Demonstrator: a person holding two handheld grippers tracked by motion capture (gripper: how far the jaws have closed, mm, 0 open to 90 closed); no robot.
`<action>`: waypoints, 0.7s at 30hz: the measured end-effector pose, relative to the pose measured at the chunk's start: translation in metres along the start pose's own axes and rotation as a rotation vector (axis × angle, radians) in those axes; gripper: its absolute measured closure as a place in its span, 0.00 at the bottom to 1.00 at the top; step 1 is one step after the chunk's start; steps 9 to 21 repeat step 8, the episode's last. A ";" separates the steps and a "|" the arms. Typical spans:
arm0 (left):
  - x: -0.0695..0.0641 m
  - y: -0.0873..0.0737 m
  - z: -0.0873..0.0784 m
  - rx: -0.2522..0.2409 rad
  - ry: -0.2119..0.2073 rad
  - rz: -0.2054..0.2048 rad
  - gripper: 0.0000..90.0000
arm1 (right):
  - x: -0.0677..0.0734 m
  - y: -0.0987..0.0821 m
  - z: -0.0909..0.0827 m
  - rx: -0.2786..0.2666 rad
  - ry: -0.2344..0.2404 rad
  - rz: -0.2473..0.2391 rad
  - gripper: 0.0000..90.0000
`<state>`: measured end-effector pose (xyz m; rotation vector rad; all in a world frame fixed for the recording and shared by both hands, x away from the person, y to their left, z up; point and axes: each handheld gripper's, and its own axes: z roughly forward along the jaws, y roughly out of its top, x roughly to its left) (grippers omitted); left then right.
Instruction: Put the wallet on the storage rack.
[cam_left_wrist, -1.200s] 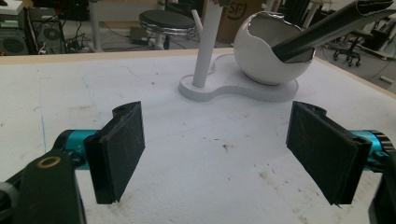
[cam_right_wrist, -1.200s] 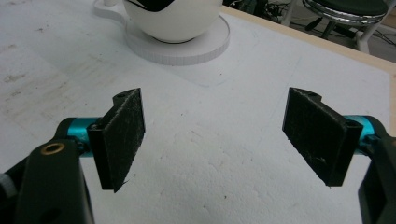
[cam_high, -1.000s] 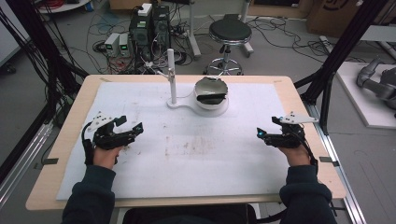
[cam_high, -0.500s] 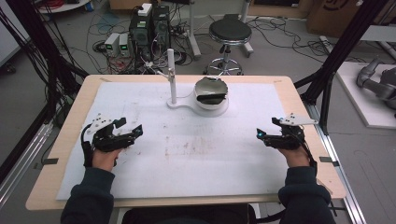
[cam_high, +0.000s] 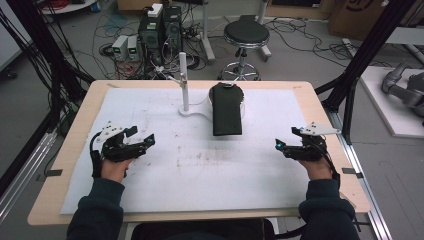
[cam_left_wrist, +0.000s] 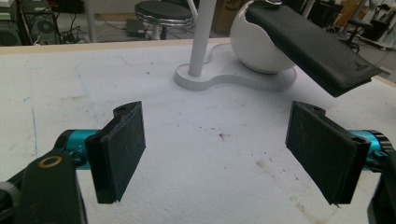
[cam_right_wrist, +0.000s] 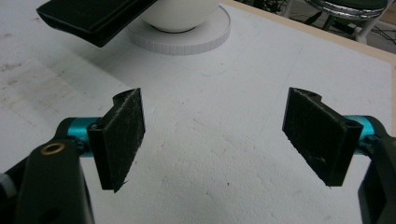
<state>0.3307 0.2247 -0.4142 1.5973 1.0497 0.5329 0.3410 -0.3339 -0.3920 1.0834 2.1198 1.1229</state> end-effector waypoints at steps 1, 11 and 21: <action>0.000 0.000 0.000 -0.001 -0.002 0.000 0.22 | 0.000 0.000 0.000 0.001 0.001 0.001 0.24; 0.001 0.000 -0.002 -0.006 0.007 -0.005 0.22 | 0.000 0.000 0.003 0.008 0.004 -0.008 0.24; 0.001 0.000 -0.002 -0.006 0.007 -0.005 0.22 | 0.000 0.000 0.003 0.008 0.004 -0.008 0.24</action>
